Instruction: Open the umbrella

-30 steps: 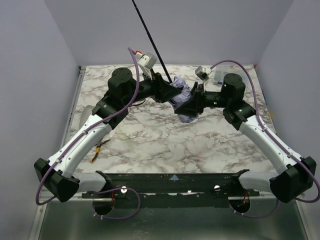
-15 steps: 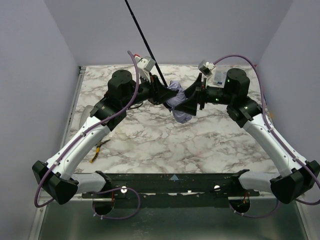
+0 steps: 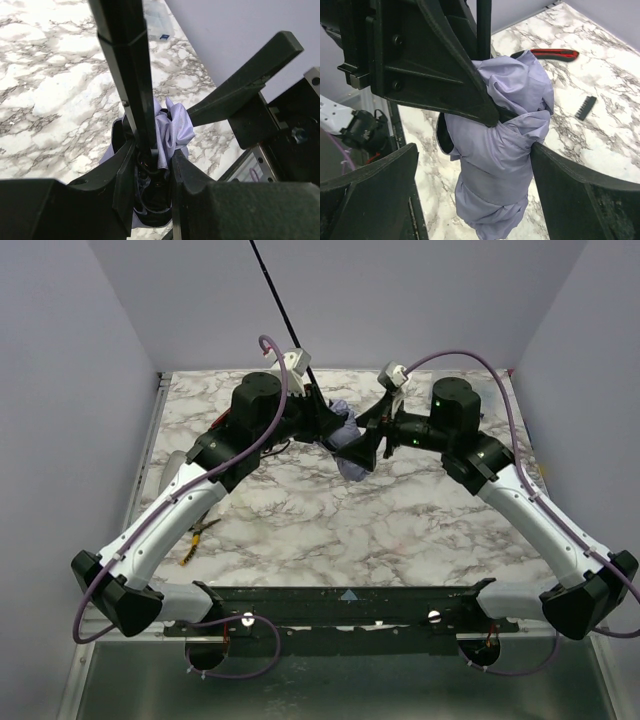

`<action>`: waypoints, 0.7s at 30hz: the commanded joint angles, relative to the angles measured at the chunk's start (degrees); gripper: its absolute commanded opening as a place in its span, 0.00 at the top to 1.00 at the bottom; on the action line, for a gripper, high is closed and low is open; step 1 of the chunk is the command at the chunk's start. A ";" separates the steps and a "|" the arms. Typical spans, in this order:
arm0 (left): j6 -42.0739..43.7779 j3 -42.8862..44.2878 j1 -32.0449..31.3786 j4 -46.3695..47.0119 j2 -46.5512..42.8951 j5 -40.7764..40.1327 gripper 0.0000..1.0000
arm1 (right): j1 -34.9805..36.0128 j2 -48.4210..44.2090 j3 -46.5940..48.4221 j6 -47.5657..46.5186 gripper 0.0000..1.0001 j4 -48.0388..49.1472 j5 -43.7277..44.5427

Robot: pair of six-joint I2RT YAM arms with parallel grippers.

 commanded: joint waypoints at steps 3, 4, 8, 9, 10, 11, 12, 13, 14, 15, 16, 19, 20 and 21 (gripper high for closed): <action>-3.09 3.41 -1.40 2.19 0.42 -1.57 1.00 | 3.90 1.25 0.54 -1.94 0.09 1.50 12.44; -3.30 3.41 -1.44 2.09 0.58 -1.78 1.00 | 3.92 1.36 0.44 -1.87 0.13 2.22 13.18; -4.42 4.01 -1.44 1.85 1.00 -2.36 1.00 | 4.56 2.26 0.21 -2.33 0.28 3.21 15.73; -4.63 4.21 -1.53 1.76 1.12 -2.50 1.00 | 4.89 2.39 0.10 -2.59 0.28 3.28 16.50; -5.06 4.51 -1.54 1.55 1.28 -2.50 1.00 | 5.37 2.52 0.01 -2.92 0.27 3.34 17.56; -5.42 4.74 -1.53 1.51 1.52 -2.60 1.00 | 6.02 2.50 -0.14 -3.08 0.24 3.45 18.81; -5.69 4.97 -1.53 1.31 1.66 -2.62 1.00 | 6.70 2.61 -0.19 -4.43 0.19 3.46 20.06; -6.02 5.16 -1.55 1.24 1.91 -2.70 1.00 | 7.32 2.66 -0.22 -5.35 0.16 3.44 21.54; -6.24 5.24 -1.58 1.23 2.08 -2.70 1.00 | 7.72 2.76 -0.27 -5.89 0.15 3.49 22.46; -6.21 5.36 -1.58 1.14 2.34 -2.56 1.00 | 7.93 2.92 -0.27 -6.19 0.19 3.46 23.33; -6.42 5.50 -1.53 1.07 2.51 -2.52 1.00 | 7.96 3.04 -0.27 -6.51 0.28 3.46 23.75; -6.25 5.88 -1.56 0.99 2.77 -2.37 1.00 | 8.04 3.23 -0.52 -7.37 0.69 3.52 25.38; -5.66 6.11 -1.59 1.09 2.89 -2.33 1.00 | 7.96 3.01 -0.81 -7.08 0.80 3.78 26.08; -4.88 6.23 -1.53 1.14 2.84 -2.30 1.00 | 7.92 2.80 -1.04 -6.98 0.91 3.82 26.48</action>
